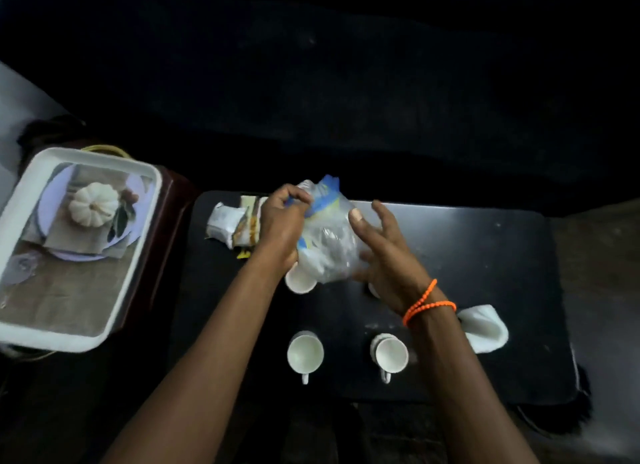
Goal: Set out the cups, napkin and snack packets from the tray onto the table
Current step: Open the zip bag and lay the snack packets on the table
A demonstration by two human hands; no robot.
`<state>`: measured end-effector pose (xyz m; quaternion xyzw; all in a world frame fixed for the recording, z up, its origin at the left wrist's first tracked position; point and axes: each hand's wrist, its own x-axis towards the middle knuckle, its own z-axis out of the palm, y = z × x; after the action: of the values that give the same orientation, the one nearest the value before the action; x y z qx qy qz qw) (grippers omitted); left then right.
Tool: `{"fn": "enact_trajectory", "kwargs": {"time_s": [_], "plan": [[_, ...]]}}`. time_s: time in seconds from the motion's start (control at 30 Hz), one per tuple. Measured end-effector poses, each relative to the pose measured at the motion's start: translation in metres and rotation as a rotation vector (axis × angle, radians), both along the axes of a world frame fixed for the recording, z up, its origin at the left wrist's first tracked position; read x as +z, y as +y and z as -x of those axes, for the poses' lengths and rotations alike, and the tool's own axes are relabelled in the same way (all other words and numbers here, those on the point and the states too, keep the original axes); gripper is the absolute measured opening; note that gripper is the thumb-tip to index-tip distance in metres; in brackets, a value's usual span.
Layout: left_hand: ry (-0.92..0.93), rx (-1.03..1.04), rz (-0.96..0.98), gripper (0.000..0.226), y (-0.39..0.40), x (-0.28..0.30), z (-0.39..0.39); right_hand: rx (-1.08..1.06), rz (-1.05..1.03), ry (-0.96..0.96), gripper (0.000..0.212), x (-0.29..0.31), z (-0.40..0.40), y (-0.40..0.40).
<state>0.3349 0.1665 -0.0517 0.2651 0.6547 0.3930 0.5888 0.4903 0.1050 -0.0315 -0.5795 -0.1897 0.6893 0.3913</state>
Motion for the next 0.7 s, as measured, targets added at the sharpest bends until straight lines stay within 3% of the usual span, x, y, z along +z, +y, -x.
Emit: {"fn": "enact_trajectory", "kwargs": {"time_s": [0.1,0.2,0.27,0.33,0.4,0.47,0.53,0.63,0.7], "plan": [[0.008,-0.361,-0.154,0.04,-0.019,0.005,-0.059,-0.123,0.015,0.184,0.055,0.002,-0.028,-0.005],[-0.086,-0.628,-0.146,0.039,-0.028,0.008,-0.1,-0.344,-0.026,0.024,0.027,0.008,-0.066,-0.011],[-0.26,-0.653,-0.072,0.024,-0.029,0.016,-0.12,-0.446,-0.042,-0.094,0.025,0.007,-0.091,-0.021],[-0.43,-0.528,0.015,0.006,-0.029,0.019,-0.142,-0.55,-0.029,-0.154,0.025,0.006,-0.114,-0.032],[-0.465,-0.529,0.14,0.029,-0.031,0.018,-0.166,-0.623,-0.023,-0.187,0.022,0.006,-0.136,-0.042],[-0.466,-0.775,0.26,0.057,-0.039,0.015,-0.187,-0.662,-0.068,-0.242,0.021,0.005,-0.154,-0.052],[-0.444,-0.931,0.288,0.055,-0.05,0.008,-0.207,-0.607,-0.112,-0.46,0.022,0.001,-0.169,-0.064],[-0.357,-0.837,0.267,0.036,-0.067,-0.003,-0.238,-0.384,-0.083,-0.873,0.026,0.001,-0.198,-0.09],[-0.233,-0.818,0.2,0.022,-0.076,-0.009,-0.262,-0.242,-0.1,-0.962,0.045,0.005,-0.225,-0.11]]}}
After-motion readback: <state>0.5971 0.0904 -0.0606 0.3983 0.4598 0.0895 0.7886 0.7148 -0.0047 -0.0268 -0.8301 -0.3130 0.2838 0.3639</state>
